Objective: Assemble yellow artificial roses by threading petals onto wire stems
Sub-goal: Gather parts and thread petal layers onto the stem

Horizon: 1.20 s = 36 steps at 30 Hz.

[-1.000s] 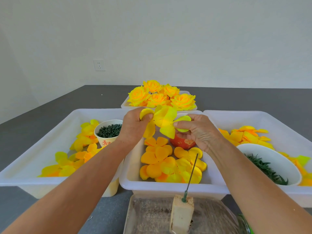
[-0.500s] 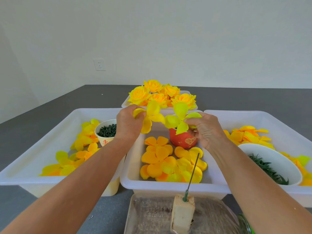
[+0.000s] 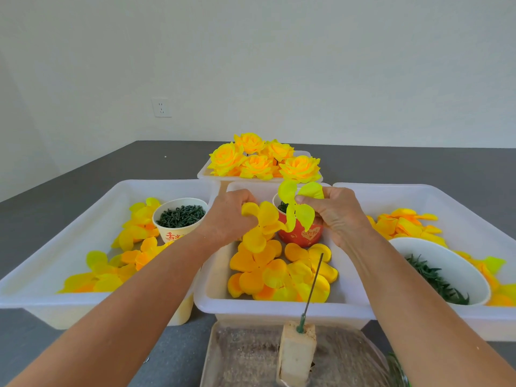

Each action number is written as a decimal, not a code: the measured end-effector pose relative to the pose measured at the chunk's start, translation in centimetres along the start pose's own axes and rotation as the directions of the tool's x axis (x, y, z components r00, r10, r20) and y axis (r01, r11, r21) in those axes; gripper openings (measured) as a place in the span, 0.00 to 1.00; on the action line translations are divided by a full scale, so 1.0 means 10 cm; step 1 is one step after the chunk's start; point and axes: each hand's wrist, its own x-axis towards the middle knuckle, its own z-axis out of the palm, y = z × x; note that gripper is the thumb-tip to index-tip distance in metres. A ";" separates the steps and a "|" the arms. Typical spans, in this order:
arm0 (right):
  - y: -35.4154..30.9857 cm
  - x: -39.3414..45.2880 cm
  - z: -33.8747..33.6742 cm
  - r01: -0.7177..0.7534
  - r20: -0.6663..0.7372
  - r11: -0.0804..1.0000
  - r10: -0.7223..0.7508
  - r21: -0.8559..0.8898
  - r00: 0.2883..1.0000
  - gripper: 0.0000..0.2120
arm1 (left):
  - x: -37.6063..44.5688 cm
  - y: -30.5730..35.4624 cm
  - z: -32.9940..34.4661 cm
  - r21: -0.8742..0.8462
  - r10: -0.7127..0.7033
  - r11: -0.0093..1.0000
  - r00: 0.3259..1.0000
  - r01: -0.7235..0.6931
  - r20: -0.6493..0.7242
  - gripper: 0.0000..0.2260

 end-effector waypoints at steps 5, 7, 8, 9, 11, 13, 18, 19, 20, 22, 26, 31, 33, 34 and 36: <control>0.01 -0.03 -0.01 -0.029 0.061 0.995 0.035 -0.091 0.998 0.06 | 0.02 -0.04 0.04 0.158 0.031 0.986 0.995 -0.045 0.090 0.02; -0.01 -0.03 -0.02 -0.063 0.073 0.992 0.071 -0.106 0.995 0.05 | 0.02 -0.05 0.04 0.161 0.024 0.986 0.994 -0.041 0.103 0.03; -0.02 -0.03 -0.03 -0.087 0.082 0.993 0.094 -0.086 0.992 0.04 | 0.02 -0.05 0.04 0.173 0.026 0.984 0.993 -0.046 0.115 0.04; -0.04 -0.03 -0.04 -0.117 0.099 0.992 0.121 -0.041 0.988 0.03 | 0.02 -0.04 0.04 0.201 0.021 0.978 0.990 -0.048 0.137 0.04; -0.10 -0.04 -0.07 -0.184 0.144 0.978 0.170 0.093 0.975 0.02 | 0.02 -0.04 0.05 0.281 0.008 0.958 0.982 -0.062 0.191 0.05; -0.17 -0.06 -0.12 -0.207 0.167 0.950 0.170 0.233 0.971 0.04 | 0.02 -0.04 0.07 0.360 0.008 0.928 0.972 -0.094 0.234 0.04; -0.24 -0.22 -0.20 -0.214 0.266 0.976 0.215 -0.034 0.940 0.06 | 0.02 -0.05 0.09 0.413 0.000 0.905 0.969 -0.106 0.248 0.07; -0.21 -0.27 -0.17 -0.234 0.295 0.957 0.277 -0.171 0.914 0.09 | 0.01 -0.03 0.09 0.406 0.007 0.908 0.973 -0.104 0.232 0.07; -0.18 -0.32 -0.13 -0.239 0.325 0.922 0.337 -0.304 0.884 0.12 | 0.01 -0.04 0.09 0.391 0.015 0.915 0.977 -0.098 0.212 0.08; -0.14 -0.38 -0.06 -0.179 0.351 0.828 0.408 -0.532 0.843 0.17 | 0.00 -0.04 0.09 0.352 0.033 0.931 0.984 -0.094 0.176 0.10; -0.05 -0.38 -0.03 0.150 0.356 0.587 0.252 -0.796 0.900 0.21 | -0.01 -0.05 0.09 0.362 0.103 0.921 0.985 -0.146 0.135 0.11; 0.04 -0.44 -0.05 0.386 0.404 0.275 0.011 -0.880 0.914 0.13 | -0.02 0.07 0.09 0.330 0.238 0.909 0.967 -0.255 0.093 0.08; 0.05 -0.47 -0.06 0.397 0.429 0.283 0.056 -0.873 0.902 0.14 | 0.02 0.18 0.09 0.318 0.287 0.900 0.955 -0.297 0.080 0.07; 0.03 -0.47 -0.07 0.401 0.427 0.293 0.027 -0.868 0.904 0.15 | 0.04 0.26 0.09 0.294 0.293 0.908 0.954 -0.297 0.061 0.07; -0.06 -0.44 -0.13 0.397 0.388 0.308 -0.092 -0.865 0.917 0.14 | 0.12 0.41 0.12 0.216 0.312 0.926 0.950 -0.310 0.022 0.07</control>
